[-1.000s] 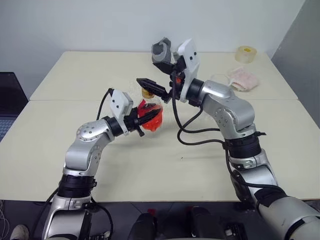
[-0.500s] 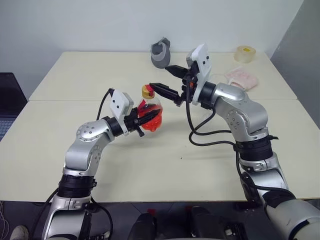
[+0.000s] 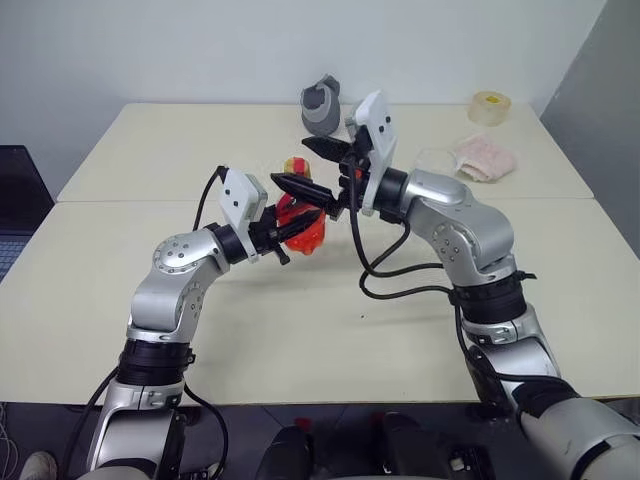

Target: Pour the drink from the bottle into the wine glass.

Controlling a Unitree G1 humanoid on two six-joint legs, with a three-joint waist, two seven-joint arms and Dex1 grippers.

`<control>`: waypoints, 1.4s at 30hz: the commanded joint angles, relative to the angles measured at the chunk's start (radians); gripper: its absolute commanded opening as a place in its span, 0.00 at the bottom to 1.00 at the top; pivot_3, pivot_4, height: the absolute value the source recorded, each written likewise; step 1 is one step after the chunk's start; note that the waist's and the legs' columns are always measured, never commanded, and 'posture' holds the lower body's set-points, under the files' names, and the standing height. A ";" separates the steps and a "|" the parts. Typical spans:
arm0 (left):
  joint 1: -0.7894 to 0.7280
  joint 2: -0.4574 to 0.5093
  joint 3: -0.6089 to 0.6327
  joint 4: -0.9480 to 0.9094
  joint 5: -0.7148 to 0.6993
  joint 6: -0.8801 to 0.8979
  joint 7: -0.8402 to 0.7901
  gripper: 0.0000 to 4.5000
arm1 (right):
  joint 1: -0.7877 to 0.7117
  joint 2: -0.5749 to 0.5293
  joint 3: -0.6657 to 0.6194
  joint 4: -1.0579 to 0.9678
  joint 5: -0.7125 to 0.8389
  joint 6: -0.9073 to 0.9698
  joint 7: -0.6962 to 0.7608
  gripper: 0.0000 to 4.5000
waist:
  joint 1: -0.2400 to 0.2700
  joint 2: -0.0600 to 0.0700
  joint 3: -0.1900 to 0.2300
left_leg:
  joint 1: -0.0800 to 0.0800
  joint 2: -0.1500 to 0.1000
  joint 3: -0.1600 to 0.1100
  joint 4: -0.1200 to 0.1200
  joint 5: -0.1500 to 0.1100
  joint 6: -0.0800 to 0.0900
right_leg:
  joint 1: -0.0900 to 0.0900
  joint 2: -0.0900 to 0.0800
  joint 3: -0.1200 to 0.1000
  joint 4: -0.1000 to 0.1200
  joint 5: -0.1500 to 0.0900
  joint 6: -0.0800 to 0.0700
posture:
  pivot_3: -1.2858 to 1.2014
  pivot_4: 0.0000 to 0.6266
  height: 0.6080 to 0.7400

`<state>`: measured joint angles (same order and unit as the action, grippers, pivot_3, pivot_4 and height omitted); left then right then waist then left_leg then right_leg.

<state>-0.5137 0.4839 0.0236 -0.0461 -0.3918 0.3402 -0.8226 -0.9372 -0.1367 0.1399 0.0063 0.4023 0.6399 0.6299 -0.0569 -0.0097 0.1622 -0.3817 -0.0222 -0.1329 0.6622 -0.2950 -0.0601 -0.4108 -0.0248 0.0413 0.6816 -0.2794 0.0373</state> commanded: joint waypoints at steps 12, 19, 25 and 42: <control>-0.006 0.004 0.009 -0.037 -0.005 -0.018 0.000 0.22 | -0.035 -0.039 -0.026 0.038 -0.060 -0.090 -0.006 1.00 | 0.000 0.000 0.000 | 0.000 0.000 0.000 0.000 0.000 0.000 | 0.000 0.000 0.000 0.000 0.000 0.000 | 0.52 0.24 1.00; 0.000 0.013 0.014 -0.045 -0.010 -0.014 0.005 0.22 | 0.035 -0.153 -0.054 -0.024 -0.049 -0.049 0.034 1.00 | 0.000 0.000 0.000 | 0.000 0.000 0.000 0.000 0.000 0.000 | 0.000 0.000 0.000 0.000 0.000 0.000 | 0.52 0.24 1.00; -0.007 0.012 0.014 -0.035 -0.009 -0.018 0.004 0.22 | 0.084 -0.232 -0.076 -0.094 0.006 -0.001 0.080 1.00 | 0.006 0.000 0.000 | 0.000 0.000 0.000 0.000 0.000 0.001 | 0.001 -0.001 0.000 -0.001 0.000 0.000 | 0.52 0.24 1.00; 0.010 -0.001 0.000 -0.055 -0.010 -0.019 0.003 0.22 | 0.021 -0.009 -0.013 -0.060 0.029 -0.027 0.006 1.00 | -0.001 0.000 0.000 | 0.000 0.000 0.000 0.000 0.000 0.000 | 0.000 0.000 0.000 0.000 0.000 0.000 | 0.52 0.24 1.00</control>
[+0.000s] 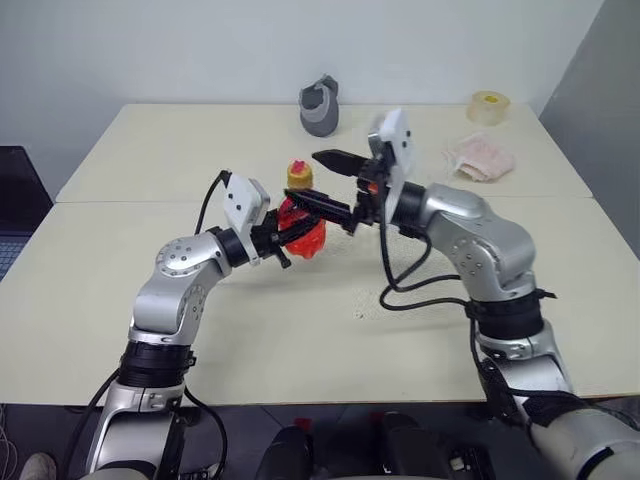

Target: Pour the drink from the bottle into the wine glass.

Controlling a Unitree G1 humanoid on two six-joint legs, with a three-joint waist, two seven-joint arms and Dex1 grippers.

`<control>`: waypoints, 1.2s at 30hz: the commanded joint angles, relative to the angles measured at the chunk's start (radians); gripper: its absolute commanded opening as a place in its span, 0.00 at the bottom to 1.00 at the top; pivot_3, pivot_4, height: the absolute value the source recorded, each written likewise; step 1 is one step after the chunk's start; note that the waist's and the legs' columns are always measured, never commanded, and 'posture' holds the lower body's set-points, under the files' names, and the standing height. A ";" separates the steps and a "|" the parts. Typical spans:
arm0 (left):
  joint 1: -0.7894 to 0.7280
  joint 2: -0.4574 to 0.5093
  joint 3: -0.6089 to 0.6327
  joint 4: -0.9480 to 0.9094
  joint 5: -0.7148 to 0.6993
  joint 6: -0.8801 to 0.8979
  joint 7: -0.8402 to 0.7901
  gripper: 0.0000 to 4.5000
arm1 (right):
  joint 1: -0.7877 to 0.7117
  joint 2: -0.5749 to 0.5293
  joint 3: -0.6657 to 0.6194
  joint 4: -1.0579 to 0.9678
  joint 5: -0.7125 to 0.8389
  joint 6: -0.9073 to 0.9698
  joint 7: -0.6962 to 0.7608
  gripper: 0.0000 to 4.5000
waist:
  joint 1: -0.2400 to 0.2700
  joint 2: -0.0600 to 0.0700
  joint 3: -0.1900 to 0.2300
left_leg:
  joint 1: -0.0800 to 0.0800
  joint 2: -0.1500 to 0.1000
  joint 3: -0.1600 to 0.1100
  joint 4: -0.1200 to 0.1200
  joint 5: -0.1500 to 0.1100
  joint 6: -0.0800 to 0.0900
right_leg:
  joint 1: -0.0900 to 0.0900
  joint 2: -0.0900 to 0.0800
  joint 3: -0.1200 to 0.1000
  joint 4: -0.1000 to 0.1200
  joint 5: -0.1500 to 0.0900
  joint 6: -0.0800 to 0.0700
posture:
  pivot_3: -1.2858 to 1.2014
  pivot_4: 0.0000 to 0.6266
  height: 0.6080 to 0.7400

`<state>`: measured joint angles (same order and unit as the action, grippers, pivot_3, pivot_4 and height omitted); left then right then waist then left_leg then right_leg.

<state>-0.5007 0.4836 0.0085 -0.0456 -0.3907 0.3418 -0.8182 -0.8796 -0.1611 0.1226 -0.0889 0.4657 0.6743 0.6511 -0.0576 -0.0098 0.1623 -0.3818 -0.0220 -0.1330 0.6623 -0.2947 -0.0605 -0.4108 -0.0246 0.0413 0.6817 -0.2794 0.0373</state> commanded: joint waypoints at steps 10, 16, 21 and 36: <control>-0.005 -0.001 0.014 -0.055 -0.012 -0.015 0.004 0.22 | -0.103 0.036 0.005 0.195 -0.125 -0.180 -0.031 1.00 | 0.000 0.000 0.000 | 0.000 0.000 0.000 0.000 0.000 0.000 | 0.000 0.000 0.000 0.000 0.000 0.000 | 0.52 0.24 1.00; -0.001 0.001 0.016 -0.061 -0.016 -0.009 0.007 0.22 | -0.090 -0.008 -0.013 0.180 -0.140 -0.172 -0.020 1.00 | 0.000 0.000 0.000 | 0.000 0.000 0.000 0.000 0.000 0.000 | 0.000 0.000 0.000 0.000 0.000 0.000 | 0.52 0.24 1.00; -0.002 0.001 0.016 -0.062 -0.018 -0.005 0.014 0.22 | -0.042 -0.103 -0.034 0.103 -0.120 -0.114 0.021 1.00 | 0.001 0.000 0.000 | 0.000 0.000 0.000 0.000 0.000 0.000 | 0.000 0.000 0.000 0.000 0.000 0.000 | 0.52 0.24 1.00; -0.022 0.000 0.015 -0.047 -0.013 -0.003 0.007 0.22 | 0.012 -0.130 -0.025 0.010 -0.055 -0.054 0.068 1.00 | -0.005 0.000 0.000 | 0.000 0.001 0.001 0.000 -0.001 0.002 | 0.000 0.000 0.001 0.000 0.000 0.000 | 0.52 0.24 1.00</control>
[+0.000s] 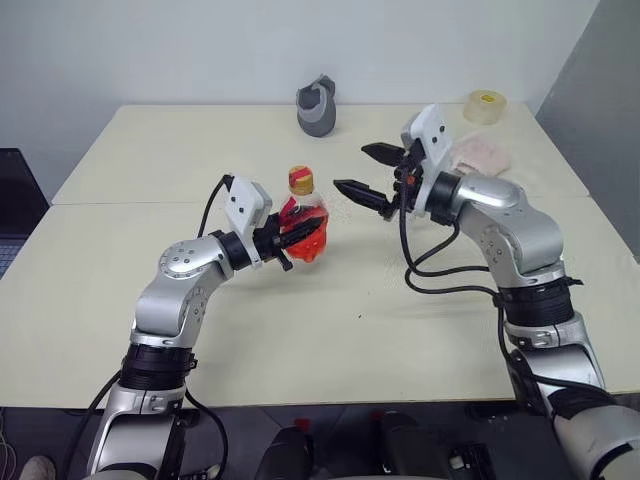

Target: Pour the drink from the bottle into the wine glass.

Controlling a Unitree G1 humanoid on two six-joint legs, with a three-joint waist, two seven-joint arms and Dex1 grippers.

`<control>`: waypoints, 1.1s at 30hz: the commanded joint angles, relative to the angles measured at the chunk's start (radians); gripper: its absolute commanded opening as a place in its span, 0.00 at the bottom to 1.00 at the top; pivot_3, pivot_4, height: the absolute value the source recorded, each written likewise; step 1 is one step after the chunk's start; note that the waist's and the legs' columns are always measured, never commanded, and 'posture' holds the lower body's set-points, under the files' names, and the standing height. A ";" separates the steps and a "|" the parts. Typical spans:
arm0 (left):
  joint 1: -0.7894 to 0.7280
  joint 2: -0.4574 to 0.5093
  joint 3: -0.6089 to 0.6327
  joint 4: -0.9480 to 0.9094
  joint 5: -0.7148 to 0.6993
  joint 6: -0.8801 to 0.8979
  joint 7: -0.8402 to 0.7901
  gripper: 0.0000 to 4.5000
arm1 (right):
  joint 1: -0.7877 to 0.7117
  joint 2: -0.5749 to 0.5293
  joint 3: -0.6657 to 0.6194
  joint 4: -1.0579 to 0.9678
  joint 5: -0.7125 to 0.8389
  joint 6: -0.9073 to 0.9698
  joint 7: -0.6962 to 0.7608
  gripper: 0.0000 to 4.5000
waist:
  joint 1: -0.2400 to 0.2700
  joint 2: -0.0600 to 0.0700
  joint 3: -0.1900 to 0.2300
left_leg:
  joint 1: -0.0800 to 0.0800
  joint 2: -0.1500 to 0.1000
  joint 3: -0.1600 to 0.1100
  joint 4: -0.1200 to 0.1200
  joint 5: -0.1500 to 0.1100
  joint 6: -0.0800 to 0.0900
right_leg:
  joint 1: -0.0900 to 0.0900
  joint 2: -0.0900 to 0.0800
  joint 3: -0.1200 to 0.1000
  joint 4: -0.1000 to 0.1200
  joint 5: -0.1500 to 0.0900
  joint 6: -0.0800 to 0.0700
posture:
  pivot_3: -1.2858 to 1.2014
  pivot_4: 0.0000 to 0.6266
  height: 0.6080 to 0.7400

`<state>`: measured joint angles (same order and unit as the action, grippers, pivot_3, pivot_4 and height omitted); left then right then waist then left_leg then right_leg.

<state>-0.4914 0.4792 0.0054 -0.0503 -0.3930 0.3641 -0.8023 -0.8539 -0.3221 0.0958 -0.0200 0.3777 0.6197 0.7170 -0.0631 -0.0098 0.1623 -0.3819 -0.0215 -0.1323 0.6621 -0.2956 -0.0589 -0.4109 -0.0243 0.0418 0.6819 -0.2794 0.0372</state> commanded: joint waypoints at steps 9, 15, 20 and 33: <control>-0.031 0.004 0.019 -0.038 -0.007 -0.029 -0.017 0.22 | -0.044 0.165 0.032 -0.027 0.017 -0.024 -0.031 1.00 | 0.006 0.000 0.000 | 0.000 -0.001 0.000 0.000 0.001 -0.002 | 0.000 0.000 0.000 0.000 0.000 0.000 | 0.52 0.24 1.00; -0.026 0.003 0.021 -0.037 -0.007 -0.033 -0.017 0.22 | -0.081 0.190 0.030 0.027 -0.003 -0.058 -0.039 1.00 | 0.006 0.000 0.000 | 0.000 -0.001 0.000 0.000 0.001 -0.002 | 0.000 0.000 0.000 0.000 0.000 0.000 | 0.52 0.24 1.00; -0.020 -0.001 0.019 -0.040 -0.006 -0.035 -0.015 0.22 | -0.103 0.187 0.027 0.073 -0.026 -0.092 -0.055 1.00 | 0.006 0.000 0.000 | 0.000 -0.001 0.000 0.000 0.001 -0.002 | 0.000 0.000 0.000 0.000 0.000 0.000 | 0.52 0.24 1.00; -0.020 -0.003 0.018 -0.044 -0.007 -0.031 -0.014 0.22 | -0.032 0.085 -0.014 -0.010 -0.001 -0.032 -0.024 1.00 | 0.006 0.000 0.000 | 0.000 -0.001 0.000 0.000 0.001 -0.002 | 0.000 0.000 0.000 0.000 0.000 0.000 | 0.52 0.24 1.00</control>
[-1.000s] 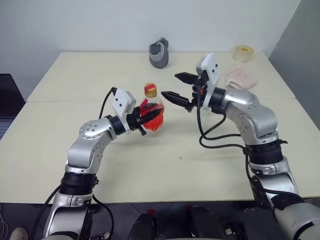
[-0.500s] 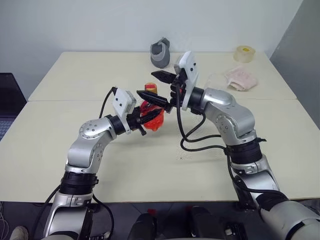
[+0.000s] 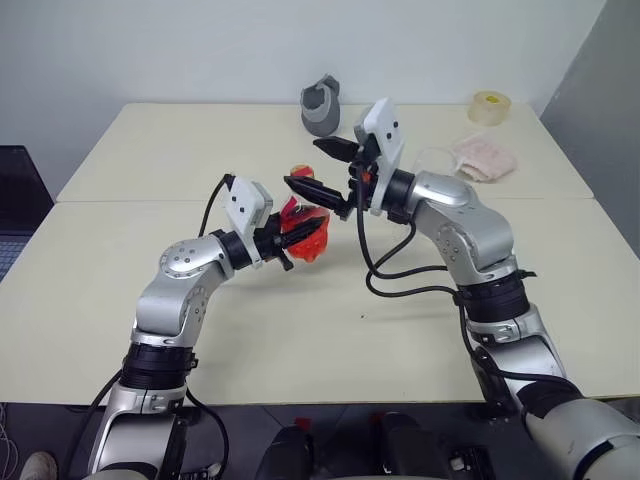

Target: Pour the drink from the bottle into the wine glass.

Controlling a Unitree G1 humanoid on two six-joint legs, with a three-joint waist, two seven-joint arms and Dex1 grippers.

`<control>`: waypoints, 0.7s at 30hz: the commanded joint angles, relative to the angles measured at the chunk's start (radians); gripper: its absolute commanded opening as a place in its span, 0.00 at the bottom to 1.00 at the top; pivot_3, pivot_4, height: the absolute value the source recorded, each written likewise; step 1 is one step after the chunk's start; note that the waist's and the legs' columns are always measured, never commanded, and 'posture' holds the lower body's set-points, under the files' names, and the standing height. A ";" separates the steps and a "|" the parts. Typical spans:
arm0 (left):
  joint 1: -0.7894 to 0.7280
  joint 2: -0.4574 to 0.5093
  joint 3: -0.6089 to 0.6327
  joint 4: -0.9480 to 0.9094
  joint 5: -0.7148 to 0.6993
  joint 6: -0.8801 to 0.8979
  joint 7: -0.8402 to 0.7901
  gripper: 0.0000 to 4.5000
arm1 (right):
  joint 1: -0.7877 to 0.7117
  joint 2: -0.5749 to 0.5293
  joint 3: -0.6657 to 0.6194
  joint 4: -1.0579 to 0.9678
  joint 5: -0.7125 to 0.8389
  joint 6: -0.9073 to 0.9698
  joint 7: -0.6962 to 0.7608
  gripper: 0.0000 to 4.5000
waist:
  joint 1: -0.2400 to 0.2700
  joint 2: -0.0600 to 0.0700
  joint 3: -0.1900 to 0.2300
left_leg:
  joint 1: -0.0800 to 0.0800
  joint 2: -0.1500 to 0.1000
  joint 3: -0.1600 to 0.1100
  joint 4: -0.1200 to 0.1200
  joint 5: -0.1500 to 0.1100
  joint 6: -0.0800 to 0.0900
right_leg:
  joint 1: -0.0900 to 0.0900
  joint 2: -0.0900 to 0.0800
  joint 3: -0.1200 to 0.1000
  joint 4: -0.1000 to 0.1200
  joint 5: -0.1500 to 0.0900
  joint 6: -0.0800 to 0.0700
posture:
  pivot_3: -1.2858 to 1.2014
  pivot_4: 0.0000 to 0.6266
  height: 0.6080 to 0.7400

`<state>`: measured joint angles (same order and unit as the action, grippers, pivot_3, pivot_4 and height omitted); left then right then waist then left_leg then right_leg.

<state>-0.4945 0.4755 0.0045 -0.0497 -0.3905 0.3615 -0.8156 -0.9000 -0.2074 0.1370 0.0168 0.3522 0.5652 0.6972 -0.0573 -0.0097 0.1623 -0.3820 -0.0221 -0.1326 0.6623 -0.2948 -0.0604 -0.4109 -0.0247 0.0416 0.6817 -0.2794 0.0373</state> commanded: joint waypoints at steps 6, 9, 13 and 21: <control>-0.020 -0.001 0.017 -0.044 -0.011 -0.029 -0.002 0.22 | 0.065 -0.098 -0.066 -0.123 0.068 0.067 0.027 1.00 | 0.001 0.000 0.000 | 0.000 0.000 0.000 0.000 0.000 0.001 | 0.000 0.000 0.000 0.000 0.000 0.000 | 0.52 0.24 1.00; -0.022 -0.001 0.017 -0.043 -0.010 -0.031 -0.005 0.22 | 0.077 -0.113 -0.070 -0.146 0.089 0.086 0.034 1.00 | -0.001 0.000 0.000 | 0.000 0.000 0.000 0.000 -0.001 0.001 | 0.000 0.000 0.000 0.000 0.000 0.000 | 0.52 0.24 1.00; -0.023 -0.002 0.014 -0.043 -0.009 -0.033 -0.007 0.22 | 0.098 -0.103 -0.058 -0.187 0.124 0.111 0.043 1.00 | -0.001 0.000 0.000 | 0.000 0.000 0.000 0.000 -0.001 0.002 | 0.000 0.000 0.000 0.000 0.000 0.000 | 0.52 0.24 1.00; -0.024 0.000 0.014 -0.038 -0.008 -0.033 -0.009 0.22 | 0.054 0.008 -0.044 -0.193 0.159 0.148 -0.028 1.00 | 0.000 0.000 0.000 | 0.000 0.000 0.000 0.000 0.000 0.001 | 0.000 0.000 0.000 0.000 0.000 0.000 | 0.52 0.24 1.00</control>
<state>-0.4946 0.4752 0.0045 -0.0497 -0.3910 0.3588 -0.8195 -0.8076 -0.2092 0.1008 -0.1552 0.4952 0.7238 0.6828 -0.0576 -0.0097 0.1623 -0.3819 -0.0219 -0.1328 0.6624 -0.2950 -0.0600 -0.4108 -0.0246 0.0415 0.6817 -0.2794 0.0373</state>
